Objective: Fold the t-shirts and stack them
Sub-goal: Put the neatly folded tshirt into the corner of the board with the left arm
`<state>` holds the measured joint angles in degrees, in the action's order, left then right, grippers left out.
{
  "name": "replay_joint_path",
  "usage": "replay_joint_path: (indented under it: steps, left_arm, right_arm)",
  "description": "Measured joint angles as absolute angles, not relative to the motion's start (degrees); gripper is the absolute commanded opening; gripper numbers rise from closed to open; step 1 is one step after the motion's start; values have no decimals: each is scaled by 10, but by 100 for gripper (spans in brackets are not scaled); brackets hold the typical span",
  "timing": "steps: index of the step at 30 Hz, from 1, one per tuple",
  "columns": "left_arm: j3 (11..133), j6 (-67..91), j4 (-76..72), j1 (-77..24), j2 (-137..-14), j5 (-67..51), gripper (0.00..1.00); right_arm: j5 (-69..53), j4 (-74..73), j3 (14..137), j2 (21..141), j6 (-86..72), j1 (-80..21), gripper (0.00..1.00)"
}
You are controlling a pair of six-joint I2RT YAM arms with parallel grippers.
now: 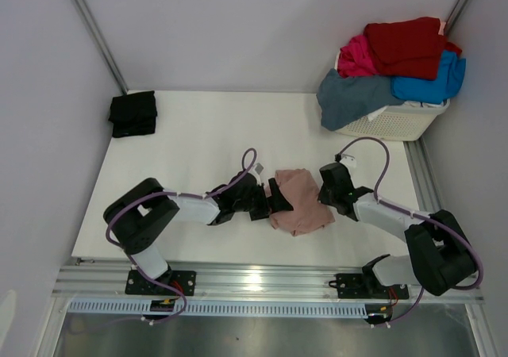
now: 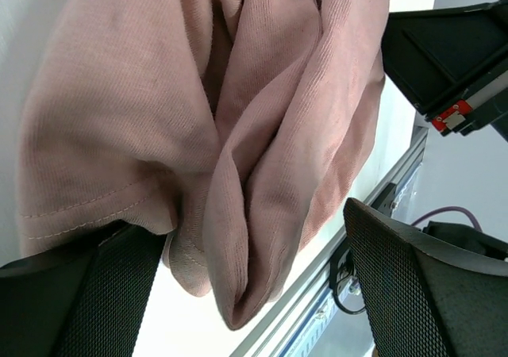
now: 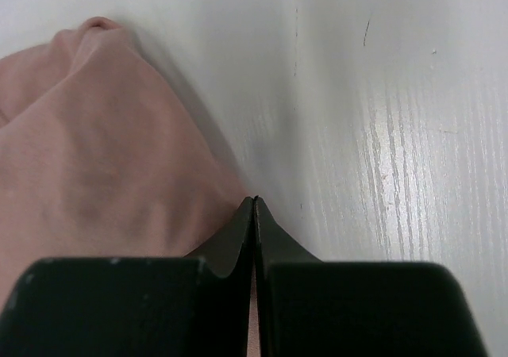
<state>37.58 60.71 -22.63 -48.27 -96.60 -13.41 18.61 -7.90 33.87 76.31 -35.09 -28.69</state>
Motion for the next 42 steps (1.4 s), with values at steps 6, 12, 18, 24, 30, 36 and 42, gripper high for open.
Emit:
replay_joint_path:
  steps: [6,12,18,24,30,36,42]
  left_arm:
    - [394,592,-201,-483,-971,-141,96]
    - [434,583,-185,-483,-1002,-159,94]
    - [471,585,-197,-483,-1047,-192,86]
    - [497,592,-232,-482,-1092,-237,77]
    - [519,595,-240,-482,-1119,-264,67]
    - [537,595,-236,-482,-1143,-282,48]
    - [564,593,-229,-482,-1169,-308,25]
  right_arm:
    - [167,-54,329,786,-357,-287,0]
    - [147,-34,322,798,-374,-288,0]
    - [143,-36,323,798,-378,-288,0]
    - [141,-54,328,793,-377,-288,0]
    - [140,-64,331,790,-377,-288,0]
    - [139,-73,331,778,-377,-288,0]
    - [139,-84,331,764,-377,-288,0]
